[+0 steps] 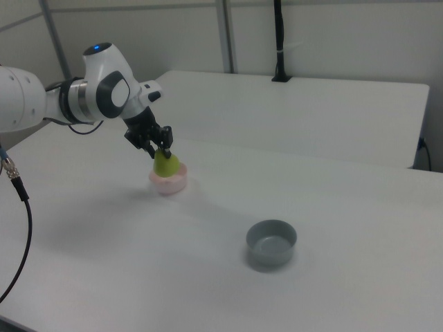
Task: Pick up a pear from the bowl
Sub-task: 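Lift the pear out of the pink bowl and carry it toward the grey bowl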
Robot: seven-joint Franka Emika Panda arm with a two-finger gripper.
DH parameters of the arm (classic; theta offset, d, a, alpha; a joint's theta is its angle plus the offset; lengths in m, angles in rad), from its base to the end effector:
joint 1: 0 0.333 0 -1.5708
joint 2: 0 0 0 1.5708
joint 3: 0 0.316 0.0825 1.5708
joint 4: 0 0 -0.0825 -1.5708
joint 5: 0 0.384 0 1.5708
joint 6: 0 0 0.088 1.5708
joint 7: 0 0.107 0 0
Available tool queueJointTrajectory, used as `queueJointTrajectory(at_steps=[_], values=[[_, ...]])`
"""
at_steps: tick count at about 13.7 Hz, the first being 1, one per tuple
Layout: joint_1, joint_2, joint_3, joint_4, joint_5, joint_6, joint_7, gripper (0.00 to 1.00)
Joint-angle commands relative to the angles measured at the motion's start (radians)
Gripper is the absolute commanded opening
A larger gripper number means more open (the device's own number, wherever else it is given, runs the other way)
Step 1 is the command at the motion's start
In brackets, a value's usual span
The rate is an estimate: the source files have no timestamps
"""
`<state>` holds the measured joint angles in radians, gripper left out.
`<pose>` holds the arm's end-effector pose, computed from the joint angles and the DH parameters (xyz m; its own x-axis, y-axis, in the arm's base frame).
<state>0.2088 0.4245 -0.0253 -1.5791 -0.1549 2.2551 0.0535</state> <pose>0.6891 0.1261 0.4195 0.9421 0.2250 0.2488 0.1957 -0.9710 0.1372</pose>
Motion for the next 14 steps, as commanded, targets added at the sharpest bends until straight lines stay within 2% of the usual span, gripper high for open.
queueJointTrajectory(at_steps=[1,4,8,9,11,12,14], values=[[-0.012,-0.075,-0.004,-0.019,-0.006,-0.074,0.017,0.25],[-0.054,-0.113,-0.002,-0.028,-0.005,-0.135,0.002,0.25],[-0.152,-0.205,0.01,-0.142,-0.005,-0.178,-0.13,0.25],[-0.234,-0.236,0.062,-0.188,-0.005,-0.189,-0.174,0.25],[-0.41,-0.262,0.206,-0.269,-0.009,-0.187,-0.253,0.25],[-0.458,-0.262,0.24,-0.289,-0.015,-0.184,-0.264,0.25],[-0.465,-0.256,0.24,-0.321,-0.024,-0.169,-0.265,0.25]])
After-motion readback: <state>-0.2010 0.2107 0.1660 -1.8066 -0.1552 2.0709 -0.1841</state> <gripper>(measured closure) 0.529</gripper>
